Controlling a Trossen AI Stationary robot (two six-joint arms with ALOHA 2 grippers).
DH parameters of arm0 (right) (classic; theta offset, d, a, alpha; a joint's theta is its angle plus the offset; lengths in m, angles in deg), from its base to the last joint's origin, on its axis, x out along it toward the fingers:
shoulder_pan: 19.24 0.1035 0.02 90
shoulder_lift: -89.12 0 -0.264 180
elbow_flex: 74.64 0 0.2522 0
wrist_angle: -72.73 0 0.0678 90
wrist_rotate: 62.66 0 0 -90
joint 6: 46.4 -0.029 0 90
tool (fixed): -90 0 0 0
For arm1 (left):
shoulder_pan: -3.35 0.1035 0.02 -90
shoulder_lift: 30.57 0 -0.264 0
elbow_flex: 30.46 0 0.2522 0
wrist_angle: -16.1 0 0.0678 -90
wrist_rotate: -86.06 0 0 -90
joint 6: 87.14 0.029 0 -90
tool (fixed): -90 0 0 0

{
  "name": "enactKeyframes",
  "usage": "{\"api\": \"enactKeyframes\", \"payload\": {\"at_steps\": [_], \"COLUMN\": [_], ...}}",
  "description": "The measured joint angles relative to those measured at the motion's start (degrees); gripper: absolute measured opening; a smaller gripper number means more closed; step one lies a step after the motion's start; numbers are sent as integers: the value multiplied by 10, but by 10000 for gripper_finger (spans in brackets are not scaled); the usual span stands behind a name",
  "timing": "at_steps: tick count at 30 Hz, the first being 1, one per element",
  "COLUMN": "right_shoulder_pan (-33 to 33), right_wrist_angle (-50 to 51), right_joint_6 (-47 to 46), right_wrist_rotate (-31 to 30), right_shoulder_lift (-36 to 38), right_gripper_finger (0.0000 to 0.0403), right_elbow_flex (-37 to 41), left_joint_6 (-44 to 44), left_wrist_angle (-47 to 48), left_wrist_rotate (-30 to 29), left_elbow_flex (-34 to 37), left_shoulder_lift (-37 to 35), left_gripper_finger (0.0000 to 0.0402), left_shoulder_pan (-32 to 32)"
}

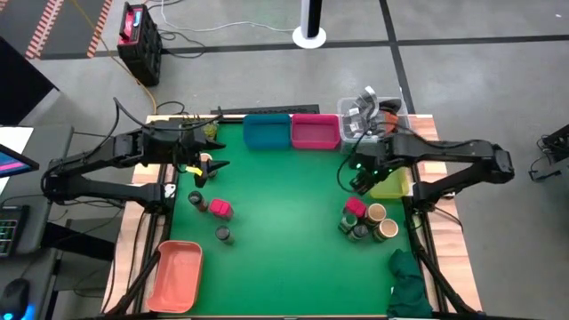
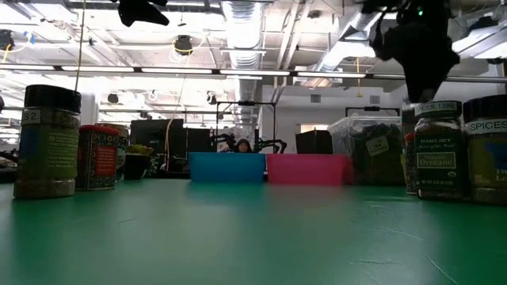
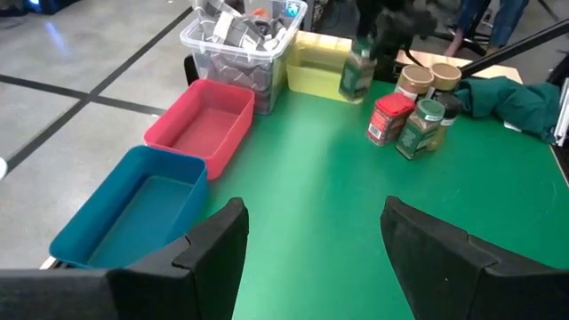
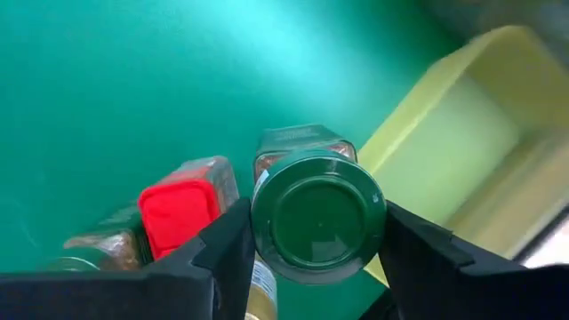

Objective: Sort spices by type
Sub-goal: Put the top dark green spice bottle into the yellow bin

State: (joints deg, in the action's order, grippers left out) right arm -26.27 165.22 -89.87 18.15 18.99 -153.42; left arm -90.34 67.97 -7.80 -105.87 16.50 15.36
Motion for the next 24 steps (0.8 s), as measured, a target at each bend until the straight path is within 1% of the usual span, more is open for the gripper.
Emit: {"api": "enactKeyframes", "payload": {"at_steps": [7,12,18,24], "right_shoulder_pan": [-38,-80,-143,-191], "right_wrist_angle": [86,114,83,-5], "right_joint_6": [-64,-94,-95,-63], "right_wrist_rotate": [-46,-64,-83,-87], "right_shoulder_lift": [77,118,124,124], "right_gripper_finger": [227,227,228,228], "right_elbow_flex": [-15,6,76,140], "left_joint_6": [0,0,-12,-44], "left_wrist_angle": [9,9,10,11], "left_wrist_rotate": [0,0,-13,-24], "left_elbow_flex": [0,0,0,0], "left_shoulder_lift": [0,0,2,2], "left_gripper_finger": [244,244,244,244], "left_shoulder_pan": [0,0,0,0]}}
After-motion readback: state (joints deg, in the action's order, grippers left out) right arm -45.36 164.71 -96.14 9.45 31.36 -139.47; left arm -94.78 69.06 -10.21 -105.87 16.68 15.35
